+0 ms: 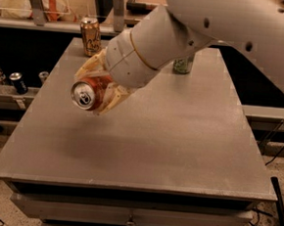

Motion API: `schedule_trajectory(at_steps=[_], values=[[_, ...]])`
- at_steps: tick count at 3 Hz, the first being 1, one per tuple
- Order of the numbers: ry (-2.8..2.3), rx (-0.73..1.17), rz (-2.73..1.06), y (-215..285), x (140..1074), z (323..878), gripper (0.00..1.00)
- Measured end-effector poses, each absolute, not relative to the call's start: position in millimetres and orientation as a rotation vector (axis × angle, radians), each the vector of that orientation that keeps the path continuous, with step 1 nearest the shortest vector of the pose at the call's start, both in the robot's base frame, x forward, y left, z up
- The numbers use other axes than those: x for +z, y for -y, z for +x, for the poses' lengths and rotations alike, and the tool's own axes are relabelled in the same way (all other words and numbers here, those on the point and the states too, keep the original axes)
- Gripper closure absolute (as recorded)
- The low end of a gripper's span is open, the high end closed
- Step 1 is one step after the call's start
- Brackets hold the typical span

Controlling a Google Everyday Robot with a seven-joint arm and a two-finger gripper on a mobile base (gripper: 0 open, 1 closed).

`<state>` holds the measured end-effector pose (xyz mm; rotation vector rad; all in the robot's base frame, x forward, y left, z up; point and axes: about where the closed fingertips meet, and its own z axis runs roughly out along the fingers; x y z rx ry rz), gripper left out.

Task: Knock coke can over

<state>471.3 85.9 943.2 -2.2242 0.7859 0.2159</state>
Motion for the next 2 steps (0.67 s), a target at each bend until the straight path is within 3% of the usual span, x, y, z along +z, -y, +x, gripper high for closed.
schedule_trajectory(at_steps=[2], values=[[-0.721, -0.040, -2.573, -115.6, 911.6, 460.5, 1.00]])
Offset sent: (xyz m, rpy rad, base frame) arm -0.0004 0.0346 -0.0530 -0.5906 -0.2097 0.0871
